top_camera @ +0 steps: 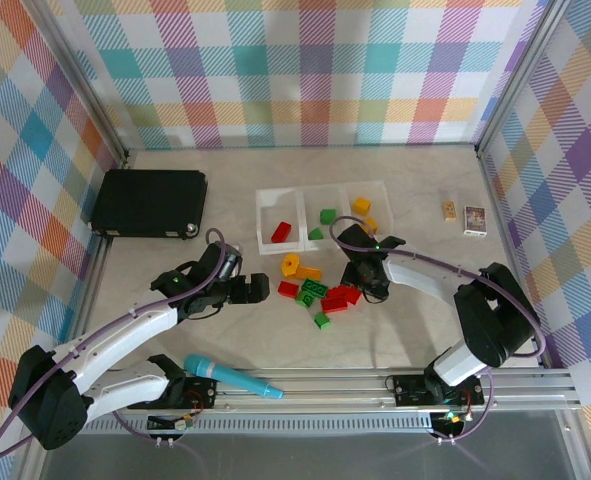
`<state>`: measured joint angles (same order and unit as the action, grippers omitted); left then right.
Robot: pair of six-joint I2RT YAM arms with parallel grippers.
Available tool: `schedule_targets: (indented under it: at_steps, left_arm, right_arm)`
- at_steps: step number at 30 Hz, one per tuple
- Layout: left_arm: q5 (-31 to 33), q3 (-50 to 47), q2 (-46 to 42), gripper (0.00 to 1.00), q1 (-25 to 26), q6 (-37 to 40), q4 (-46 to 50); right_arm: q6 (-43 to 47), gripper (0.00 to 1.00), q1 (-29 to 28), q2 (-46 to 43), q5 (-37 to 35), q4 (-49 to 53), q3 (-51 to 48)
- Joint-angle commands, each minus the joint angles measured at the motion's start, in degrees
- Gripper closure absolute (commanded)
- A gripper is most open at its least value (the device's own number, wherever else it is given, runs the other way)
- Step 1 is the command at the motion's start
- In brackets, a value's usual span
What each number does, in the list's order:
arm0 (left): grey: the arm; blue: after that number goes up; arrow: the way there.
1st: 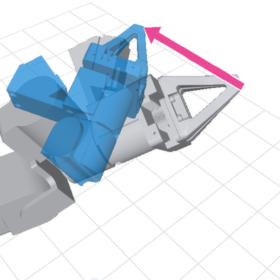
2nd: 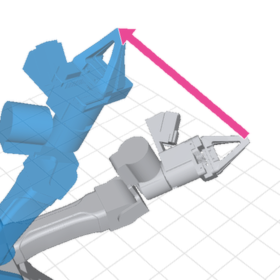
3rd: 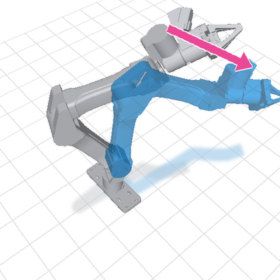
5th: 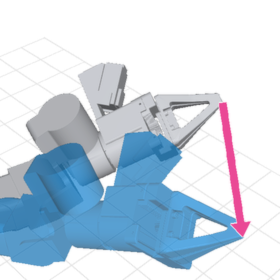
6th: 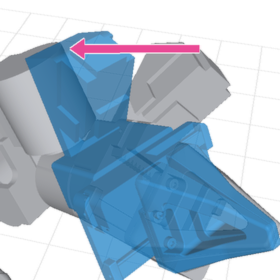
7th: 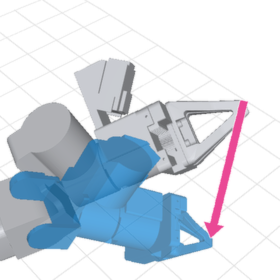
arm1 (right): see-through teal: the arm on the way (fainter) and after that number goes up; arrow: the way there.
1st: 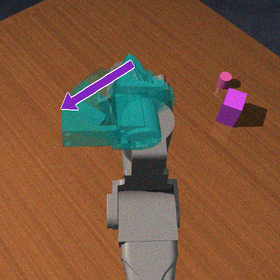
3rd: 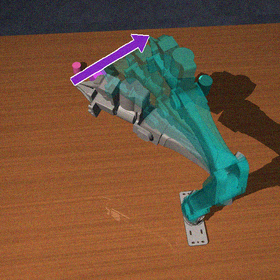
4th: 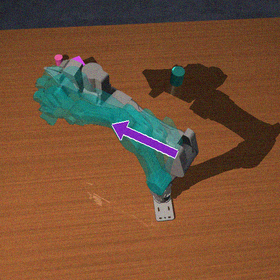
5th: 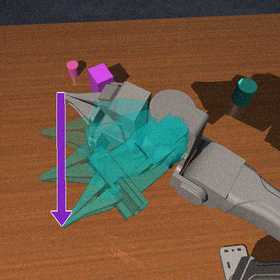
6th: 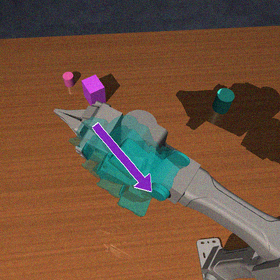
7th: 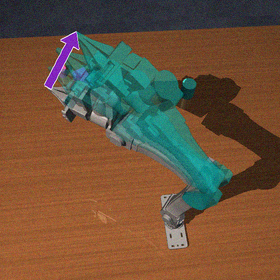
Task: Sort the legos into containers by color
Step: Pick up the lego from the center of the table.
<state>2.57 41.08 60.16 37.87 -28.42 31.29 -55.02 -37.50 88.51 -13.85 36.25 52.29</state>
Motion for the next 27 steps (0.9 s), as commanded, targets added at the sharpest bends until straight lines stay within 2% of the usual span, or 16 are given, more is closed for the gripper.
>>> schedule_targets:
  at_steps: [1, 13, 27]
  left_arm:
    - [-0.07, -0.13, 0.2, 0.0, 0.8, 0.83, -0.44]
    - [-0.07, -0.21, 0.16, 0.0, 0.8, 0.52, -0.63]
    - [-0.18, -0.5, 0.93, 0.0, 0.8, 0.0, -1.23]
  right_arm:
    - [-0.17, 0.39, 0.14, -0.13, 1.37, 0.15, -2.32]
    - [0.56, 0.54, 0.21, -3.58, 0.9, 0.57, -6.45]
    - [2.72, 0.54, 0.14, -4.5, 2.31, -2.06, -8.68]
